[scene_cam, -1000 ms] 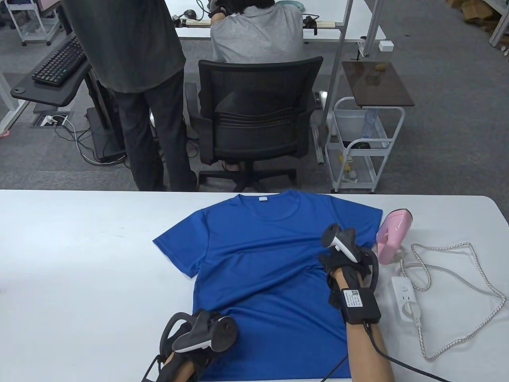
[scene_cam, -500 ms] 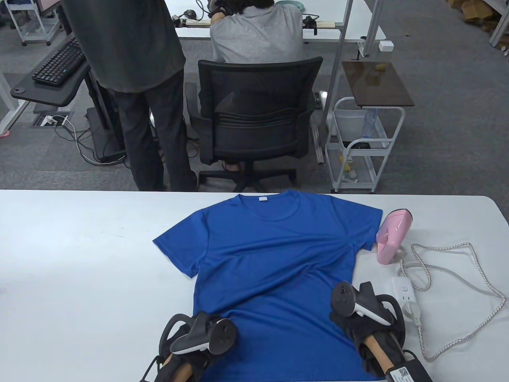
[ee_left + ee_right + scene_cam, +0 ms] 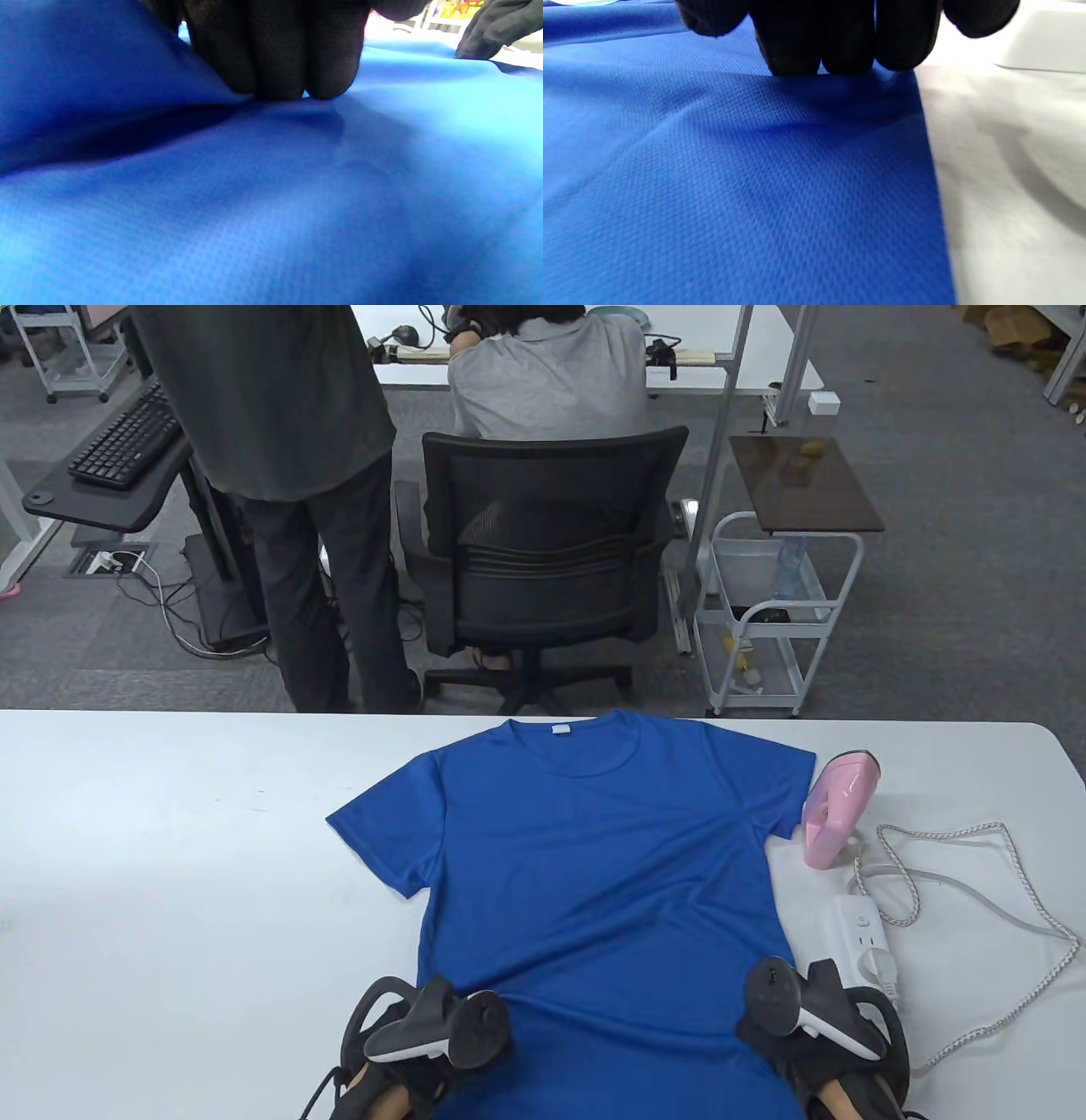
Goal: Iron t-shirt with electric iron on table
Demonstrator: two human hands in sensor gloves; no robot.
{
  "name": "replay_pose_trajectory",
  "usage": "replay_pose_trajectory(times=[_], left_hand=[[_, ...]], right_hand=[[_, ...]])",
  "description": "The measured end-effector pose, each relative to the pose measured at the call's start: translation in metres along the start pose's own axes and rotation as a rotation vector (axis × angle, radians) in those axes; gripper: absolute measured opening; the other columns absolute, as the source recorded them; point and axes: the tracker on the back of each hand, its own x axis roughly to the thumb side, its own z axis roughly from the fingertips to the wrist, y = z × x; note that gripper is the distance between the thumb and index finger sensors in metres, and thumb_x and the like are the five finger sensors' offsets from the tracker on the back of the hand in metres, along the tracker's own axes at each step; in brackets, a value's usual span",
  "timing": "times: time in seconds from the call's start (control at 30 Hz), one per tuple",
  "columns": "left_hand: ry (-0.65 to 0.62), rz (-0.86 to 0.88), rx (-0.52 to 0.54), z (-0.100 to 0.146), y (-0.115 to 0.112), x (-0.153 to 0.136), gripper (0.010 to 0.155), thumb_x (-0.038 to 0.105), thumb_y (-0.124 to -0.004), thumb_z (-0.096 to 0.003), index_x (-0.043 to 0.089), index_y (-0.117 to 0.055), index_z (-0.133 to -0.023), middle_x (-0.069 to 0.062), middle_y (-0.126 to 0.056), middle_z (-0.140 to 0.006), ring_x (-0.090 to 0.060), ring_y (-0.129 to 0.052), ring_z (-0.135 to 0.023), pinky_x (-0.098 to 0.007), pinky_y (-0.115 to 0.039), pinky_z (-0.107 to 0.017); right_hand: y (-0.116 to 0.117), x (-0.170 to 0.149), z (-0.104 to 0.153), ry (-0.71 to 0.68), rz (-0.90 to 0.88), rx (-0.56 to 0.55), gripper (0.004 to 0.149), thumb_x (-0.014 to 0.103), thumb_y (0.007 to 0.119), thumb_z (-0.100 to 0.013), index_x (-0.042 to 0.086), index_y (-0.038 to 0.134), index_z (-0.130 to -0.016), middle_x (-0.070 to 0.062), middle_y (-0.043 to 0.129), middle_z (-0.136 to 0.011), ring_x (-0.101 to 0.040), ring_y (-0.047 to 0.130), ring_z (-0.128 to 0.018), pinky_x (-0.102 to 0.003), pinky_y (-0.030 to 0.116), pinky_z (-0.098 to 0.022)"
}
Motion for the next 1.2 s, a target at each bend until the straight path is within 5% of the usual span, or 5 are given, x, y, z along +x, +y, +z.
replay_pose_trajectory(times=[0.2, 0.47, 0.8, 1.03, 1.2], left_hand=[[-0.055, 0.129, -0.040, 0.000, 0.007, -0.001, 0.055, 0.053, -0.063, -0.0477, 0.026, -0.088, -0.089, -0.001, -0.104, -0.083, -0.025, -0.101, -0.078, -0.052, -0.069, -0.070], [0.433, 0.047, 0.201, -0.021, 0.055, -0.065, 0.061, 0.053, -0.061, -0.0486, 0.028, -0.074, -0.102, -0.005, -0.088, -0.102, -0.032, -0.090, -0.091, -0.056, -0.063, -0.073], [0.668, 0.056, -0.121, -0.112, 0.038, -0.138, 0.065, 0.053, -0.059, -0.0487, 0.035, -0.053, -0.110, -0.003, -0.066, -0.116, -0.039, -0.072, -0.104, -0.060, -0.054, -0.076], [0.756, 0.068, -0.149, -0.132, 0.026, -0.170, 0.069, 0.055, -0.058, -0.0480, 0.029, -0.052, -0.111, -0.005, -0.059, -0.117, -0.041, -0.070, -0.104, -0.061, -0.054, -0.076], [0.729, 0.074, -0.311, -0.138, 0.018, -0.191, 0.084, 0.063, -0.058, -0.0446, 0.031, -0.022, -0.114, -0.004, -0.026, -0.123, -0.043, -0.039, -0.113, -0.063, -0.041, -0.078]], right_hand=[[0.003, -0.007, 0.000, 0.003, -0.072, -0.016, 0.049, 0.046, 0.069, -0.049, 0.019, 0.089, -0.085, -0.015, 0.082, -0.095, -0.045, 0.082, -0.078, -0.061, 0.069, -0.058], [0.003, -0.001, 0.001, -0.001, -0.021, -0.027, 0.050, 0.045, 0.069, -0.049, 0.017, 0.089, -0.085, -0.016, 0.082, -0.095, -0.046, 0.082, -0.079, -0.062, 0.068, -0.059], [0.005, -0.002, 0.004, -0.026, -0.017, -0.033, 0.051, 0.045, 0.069, -0.049, 0.016, 0.088, -0.086, -0.016, 0.081, -0.097, -0.046, 0.082, -0.080, -0.063, 0.067, -0.060], [0.005, -0.001, 0.004, -0.035, -0.003, -0.028, 0.051, 0.045, 0.069, -0.050, 0.016, 0.088, -0.087, -0.016, 0.081, -0.097, -0.046, 0.081, -0.082, -0.064, 0.066, -0.061], [0.005, -0.002, 0.004, -0.032, -0.014, -0.017, 0.051, 0.045, 0.069, -0.050, 0.015, 0.088, -0.087, -0.016, 0.081, -0.097, -0.046, 0.081, -0.083, -0.064, 0.066, -0.061]])
